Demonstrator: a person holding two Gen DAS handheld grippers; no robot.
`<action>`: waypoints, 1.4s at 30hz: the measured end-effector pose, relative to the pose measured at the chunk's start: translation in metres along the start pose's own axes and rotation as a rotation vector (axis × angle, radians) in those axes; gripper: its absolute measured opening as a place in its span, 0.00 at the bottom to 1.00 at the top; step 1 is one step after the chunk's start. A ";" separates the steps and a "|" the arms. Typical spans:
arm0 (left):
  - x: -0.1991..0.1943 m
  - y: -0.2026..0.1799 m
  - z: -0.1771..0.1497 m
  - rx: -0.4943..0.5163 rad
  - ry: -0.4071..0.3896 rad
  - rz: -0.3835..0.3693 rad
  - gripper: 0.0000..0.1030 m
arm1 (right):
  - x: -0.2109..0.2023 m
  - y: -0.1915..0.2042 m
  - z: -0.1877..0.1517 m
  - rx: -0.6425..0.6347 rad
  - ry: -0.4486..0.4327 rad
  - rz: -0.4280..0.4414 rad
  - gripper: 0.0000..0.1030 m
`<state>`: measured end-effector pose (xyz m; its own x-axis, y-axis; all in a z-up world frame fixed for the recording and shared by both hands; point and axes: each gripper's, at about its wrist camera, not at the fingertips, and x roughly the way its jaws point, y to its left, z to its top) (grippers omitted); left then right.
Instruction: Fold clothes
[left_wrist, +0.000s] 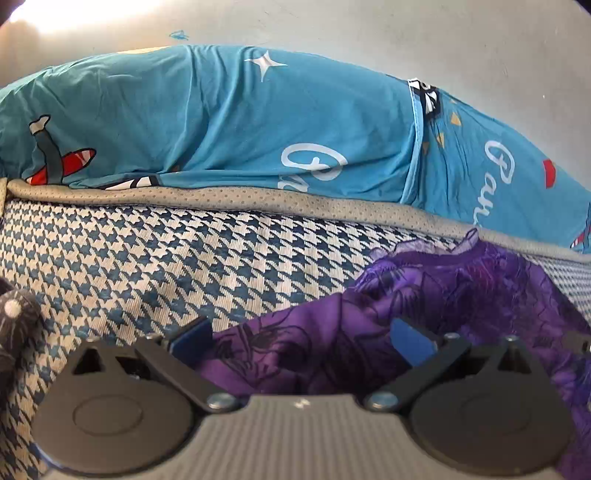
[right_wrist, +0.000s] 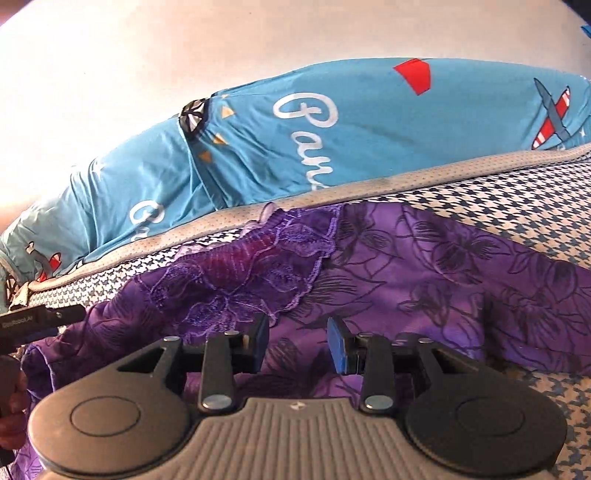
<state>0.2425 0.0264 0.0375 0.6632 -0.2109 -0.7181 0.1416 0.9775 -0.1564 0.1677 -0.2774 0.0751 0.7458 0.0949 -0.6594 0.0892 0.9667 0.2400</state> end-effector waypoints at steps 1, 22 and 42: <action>0.002 -0.001 -0.003 0.026 0.007 0.010 1.00 | 0.004 0.006 0.001 -0.004 -0.004 0.011 0.33; -0.010 -0.019 -0.038 0.178 0.068 -0.072 0.51 | 0.073 0.117 -0.001 -0.247 -0.102 0.198 0.45; -0.017 -0.009 -0.052 0.146 0.118 -0.207 0.59 | 0.123 0.150 -0.032 -0.503 -0.029 0.180 0.14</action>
<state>0.1923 0.0213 0.0159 0.5203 -0.3964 -0.7564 0.3750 0.9018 -0.2147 0.2520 -0.1134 0.0072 0.7386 0.2704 -0.6175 -0.3645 0.9308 -0.0284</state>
